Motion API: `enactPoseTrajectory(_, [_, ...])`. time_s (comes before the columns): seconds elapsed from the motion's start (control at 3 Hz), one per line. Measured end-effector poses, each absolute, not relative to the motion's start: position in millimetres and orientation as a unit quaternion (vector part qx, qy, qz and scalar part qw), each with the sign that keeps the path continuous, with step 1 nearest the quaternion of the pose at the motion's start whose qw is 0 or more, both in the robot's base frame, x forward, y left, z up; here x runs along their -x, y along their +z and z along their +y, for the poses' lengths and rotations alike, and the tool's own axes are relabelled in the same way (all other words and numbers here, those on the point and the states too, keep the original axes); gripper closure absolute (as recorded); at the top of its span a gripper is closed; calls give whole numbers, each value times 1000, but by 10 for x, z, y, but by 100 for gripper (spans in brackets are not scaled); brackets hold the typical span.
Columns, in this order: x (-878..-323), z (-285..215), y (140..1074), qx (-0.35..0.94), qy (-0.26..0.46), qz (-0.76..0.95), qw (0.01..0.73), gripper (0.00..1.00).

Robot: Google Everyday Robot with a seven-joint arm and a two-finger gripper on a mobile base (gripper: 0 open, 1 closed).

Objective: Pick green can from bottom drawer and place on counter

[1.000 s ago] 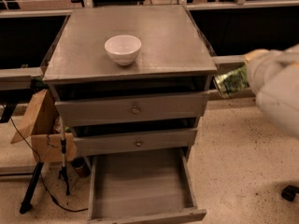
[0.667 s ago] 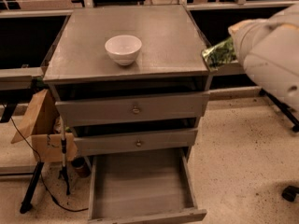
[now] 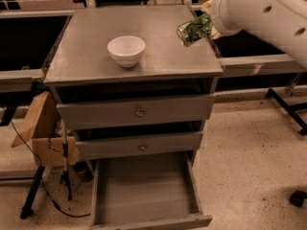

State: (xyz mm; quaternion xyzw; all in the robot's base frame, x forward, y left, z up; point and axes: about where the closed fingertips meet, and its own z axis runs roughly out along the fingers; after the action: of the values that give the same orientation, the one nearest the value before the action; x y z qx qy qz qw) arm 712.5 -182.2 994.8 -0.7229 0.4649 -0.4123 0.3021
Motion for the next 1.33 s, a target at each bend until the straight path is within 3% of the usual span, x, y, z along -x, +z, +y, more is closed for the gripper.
enactPoseTrajectory(0.33, [-7500,-1696,9629,760,-349,467,287,83])
enactPoseTrajectory(1.33, [-7988,-1600,9276,803,-271,457,269,13])
